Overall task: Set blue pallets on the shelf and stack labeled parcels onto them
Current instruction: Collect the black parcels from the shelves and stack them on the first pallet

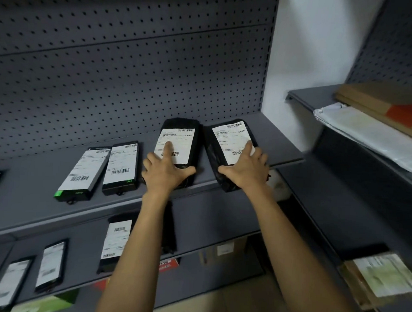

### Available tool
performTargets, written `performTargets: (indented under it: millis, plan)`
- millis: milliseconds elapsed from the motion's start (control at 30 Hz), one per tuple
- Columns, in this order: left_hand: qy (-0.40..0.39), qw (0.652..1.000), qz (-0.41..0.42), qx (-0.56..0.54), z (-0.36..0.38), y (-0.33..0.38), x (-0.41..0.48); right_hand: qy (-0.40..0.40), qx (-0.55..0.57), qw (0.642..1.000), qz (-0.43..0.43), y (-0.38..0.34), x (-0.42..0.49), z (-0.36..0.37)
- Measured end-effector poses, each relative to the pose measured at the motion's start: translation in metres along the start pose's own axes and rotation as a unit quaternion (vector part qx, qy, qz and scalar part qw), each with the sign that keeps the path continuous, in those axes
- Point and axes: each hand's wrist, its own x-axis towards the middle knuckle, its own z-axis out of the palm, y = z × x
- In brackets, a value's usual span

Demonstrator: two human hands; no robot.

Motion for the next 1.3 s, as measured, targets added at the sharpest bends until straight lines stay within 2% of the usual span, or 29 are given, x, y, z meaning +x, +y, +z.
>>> performTargets:
  millis: [100,300,500,633,867,1067,1300]
  plan:
    - [0.067,0.998,-0.005,-0.014,0.010,0.001,-0.008,0.050,0.028,0.998,-0.009,0.006,-0.008,0.006]
    - [0.158,0.984,0.001,-0.084,0.018,-0.004,-0.024,0.099,0.115,0.988,-0.019,-0.003,-0.023,0.012]
    - [0.259,0.959,0.029,-0.110,-0.016,-0.035,-0.022,0.149,0.183,0.969,-0.076,-0.039,-0.035,0.009]
    - [0.319,0.938,0.012,-0.133,-0.044,-0.072,-0.035,0.137,0.214,0.959,-0.130,-0.082,-0.055,0.014]
    - [0.405,0.902,-0.067,-0.135,-0.109,-0.178,-0.069,0.078,0.236,0.938,-0.240,-0.192,-0.115,0.043]
    - [0.443,0.879,-0.152,-0.087,-0.162,-0.298,-0.112,0.027,0.245,0.919,-0.309,-0.294,-0.200,0.090]
    - [0.487,0.837,-0.245,-0.044,-0.229,-0.448,-0.180,-0.058,0.277,0.874,-0.395,-0.414,-0.325,0.151]
